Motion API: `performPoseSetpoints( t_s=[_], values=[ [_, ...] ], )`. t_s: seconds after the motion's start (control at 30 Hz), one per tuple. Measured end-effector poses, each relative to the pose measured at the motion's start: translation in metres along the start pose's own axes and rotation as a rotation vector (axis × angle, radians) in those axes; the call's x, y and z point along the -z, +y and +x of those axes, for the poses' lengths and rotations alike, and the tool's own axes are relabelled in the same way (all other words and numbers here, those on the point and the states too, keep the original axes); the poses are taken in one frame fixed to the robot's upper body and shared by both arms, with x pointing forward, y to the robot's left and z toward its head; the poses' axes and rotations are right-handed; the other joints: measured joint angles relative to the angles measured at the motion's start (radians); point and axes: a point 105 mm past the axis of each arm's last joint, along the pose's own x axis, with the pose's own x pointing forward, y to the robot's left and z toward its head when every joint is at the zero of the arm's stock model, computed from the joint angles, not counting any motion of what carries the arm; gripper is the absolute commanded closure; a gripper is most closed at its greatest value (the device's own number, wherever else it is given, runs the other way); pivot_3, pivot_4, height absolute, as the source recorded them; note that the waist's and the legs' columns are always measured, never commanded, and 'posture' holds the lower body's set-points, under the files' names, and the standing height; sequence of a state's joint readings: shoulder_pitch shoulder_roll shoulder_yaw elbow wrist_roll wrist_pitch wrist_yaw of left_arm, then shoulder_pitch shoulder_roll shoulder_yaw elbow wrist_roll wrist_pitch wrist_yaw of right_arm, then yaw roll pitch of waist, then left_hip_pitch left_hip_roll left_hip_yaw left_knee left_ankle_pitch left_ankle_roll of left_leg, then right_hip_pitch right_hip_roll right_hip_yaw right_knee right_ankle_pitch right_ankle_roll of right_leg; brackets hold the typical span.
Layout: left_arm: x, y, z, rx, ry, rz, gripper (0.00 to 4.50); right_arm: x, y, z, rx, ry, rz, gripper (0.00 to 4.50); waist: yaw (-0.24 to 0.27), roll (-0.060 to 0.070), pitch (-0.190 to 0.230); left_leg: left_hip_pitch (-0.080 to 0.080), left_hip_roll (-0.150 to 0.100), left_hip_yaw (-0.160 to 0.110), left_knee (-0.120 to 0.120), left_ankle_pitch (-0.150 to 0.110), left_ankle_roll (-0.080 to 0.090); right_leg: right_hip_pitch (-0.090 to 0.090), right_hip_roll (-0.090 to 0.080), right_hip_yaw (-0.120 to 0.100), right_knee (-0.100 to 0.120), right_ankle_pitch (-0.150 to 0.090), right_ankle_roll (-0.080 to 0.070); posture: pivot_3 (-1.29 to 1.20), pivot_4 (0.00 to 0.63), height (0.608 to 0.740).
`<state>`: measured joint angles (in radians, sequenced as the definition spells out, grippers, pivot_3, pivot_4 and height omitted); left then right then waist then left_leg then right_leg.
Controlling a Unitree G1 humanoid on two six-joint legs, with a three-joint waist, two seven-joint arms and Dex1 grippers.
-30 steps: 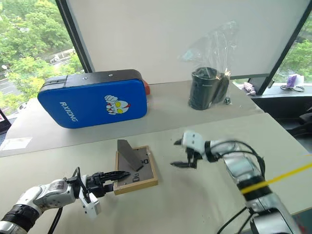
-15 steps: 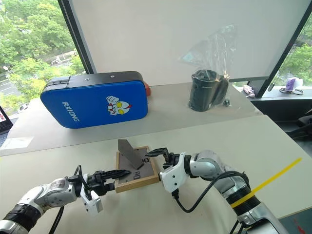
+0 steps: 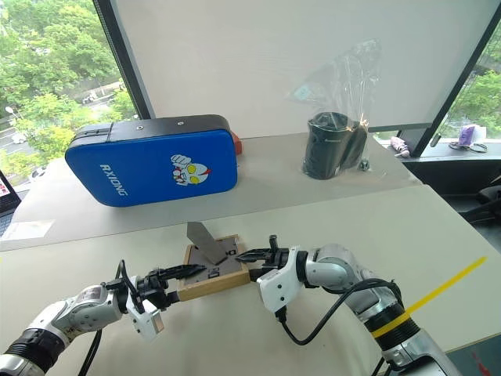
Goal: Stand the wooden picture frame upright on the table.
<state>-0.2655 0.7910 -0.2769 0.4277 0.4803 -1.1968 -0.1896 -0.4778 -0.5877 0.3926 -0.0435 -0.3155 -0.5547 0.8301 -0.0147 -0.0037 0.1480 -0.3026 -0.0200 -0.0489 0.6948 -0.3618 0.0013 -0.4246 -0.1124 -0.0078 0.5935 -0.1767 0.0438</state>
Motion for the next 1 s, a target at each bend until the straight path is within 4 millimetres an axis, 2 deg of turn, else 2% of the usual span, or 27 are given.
performPoseSetpoints(
  t_s=[0.03,0.17,0.27,0.33,0.4,0.5,0.57,0.6,0.67,0.8,0.9,1.0],
  values=[
    [0.001,-0.001,-0.001,-0.009,0.015,-0.014,0.29,-0.001,-0.001,0.0,0.005,-0.003,0.02,3.15,0.0,0.0,0.0,0.0,0.0,0.0,0.0,0.0,0.0,0.0,0.0,0.0,0.0,0.0,0.0,0.0,0.15,0.74],
    [0.006,0.003,-0.017,-0.104,0.123,-0.093,0.29,0.0,-0.008,-0.005,0.027,0.002,0.107,3.15,-0.004,0.0,0.001,-0.002,0.0,0.0,0.0,0.0,0.0,-0.002,0.0,0.0,0.0,0.0,0.0,0.0,0.15,0.74],
    [0.004,0.018,-0.032,-0.203,0.196,-0.113,0.29,0.009,-0.018,-0.015,0.063,0.036,0.213,3.15,0.002,0.0,0.002,-0.003,0.001,-0.001,0.0,0.0,0.0,-0.003,-0.001,0.0,-0.001,0.0,0.0,0.0,0.15,0.74],
    [0.001,0.028,-0.044,-0.271,0.263,-0.136,0.29,0.017,-0.031,-0.025,0.079,0.056,0.325,3.15,0.003,0.0,0.003,-0.004,0.001,-0.001,0.001,0.0,0.0,-0.004,-0.001,0.0,-0.001,0.0,0.0,0.0,0.15,0.74],
    [-0.006,0.026,-0.054,-0.305,0.324,-0.182,0.29,0.027,-0.052,-0.04,0.083,0.075,0.504,3.15,0.001,0.0,0.006,-0.005,0.001,-0.001,0.0,0.0,0.001,-0.005,-0.001,0.0,-0.001,0.0,0.0,0.0,0.15,0.74],
    [-0.02,0.007,-0.054,-0.296,0.358,-0.266,0.29,0.03,-0.089,-0.064,0.084,0.076,0.718,3.15,0.001,0.001,0.006,-0.013,0.001,-0.002,0.0,-0.001,0.001,-0.014,0.0,0.0,0.0,0.0,-0.001,0.0,0.15,0.74],
    [-0.024,0.001,-0.052,-0.289,0.365,-0.292,0.29,0.029,-0.101,-0.07,0.058,0.068,0.817,3.15,0.001,0.001,0.006,-0.016,0.002,-0.003,0.0,0.0,0.0,-0.017,0.0,-0.002,0.0,0.0,-0.002,0.0,0.15,0.74],
    [-0.027,0.001,-0.05,-0.295,0.361,-0.294,0.29,0.03,-0.104,-0.072,0.024,0.062,0.93,3.15,0.001,0.001,0.006,-0.017,0.002,-0.003,0.0,0.0,0.0,-0.017,0.0,-0.002,0.0,0.0,-0.002,0.0,0.15,0.74],
    [-0.03,0.005,-0.047,-0.315,0.358,-0.292,0.29,0.034,-0.101,-0.075,-0.064,0.067,1.131,3.15,0.003,0.001,0.006,-0.018,0.002,-0.003,0.001,-0.001,0.002,-0.017,-0.001,-0.003,0.0,0.0,-0.002,0.0,0.15,0.74],
    [-0.028,0.006,-0.048,-0.329,0.375,-0.296,0.29,0.029,-0.084,-0.074,-0.227,0.01,1.337,3.15,0.006,0.001,0.006,-0.019,0.001,-0.003,0.001,-0.003,0.005,-0.017,-0.001,-0.004,-0.001,0.0,-0.002,0.0,0.15,0.74],
    [-0.027,0.006,-0.048,-0.337,0.38,-0.302,0.29,0.037,-0.073,-0.065,-0.257,0.024,1.411,3.15,0.002,0.001,0.006,-0.019,0.001,-0.002,0.001,-0.001,0.001,-0.018,-0.002,-0.003,-0.001,0.0,-0.002,0.0,0.15,0.74],
    [-0.029,0.004,-0.047,-0.332,0.384,-0.312,0.29,0.039,-0.069,-0.063,-0.263,0.021,1.413,3.15,0.0,0.001,0.006,-0.019,0.001,-0.002,0.001,-0.001,0.001,-0.019,-0.002,-0.003,-0.001,0.0,-0.002,0.0,0.15,0.74]
  ],
)
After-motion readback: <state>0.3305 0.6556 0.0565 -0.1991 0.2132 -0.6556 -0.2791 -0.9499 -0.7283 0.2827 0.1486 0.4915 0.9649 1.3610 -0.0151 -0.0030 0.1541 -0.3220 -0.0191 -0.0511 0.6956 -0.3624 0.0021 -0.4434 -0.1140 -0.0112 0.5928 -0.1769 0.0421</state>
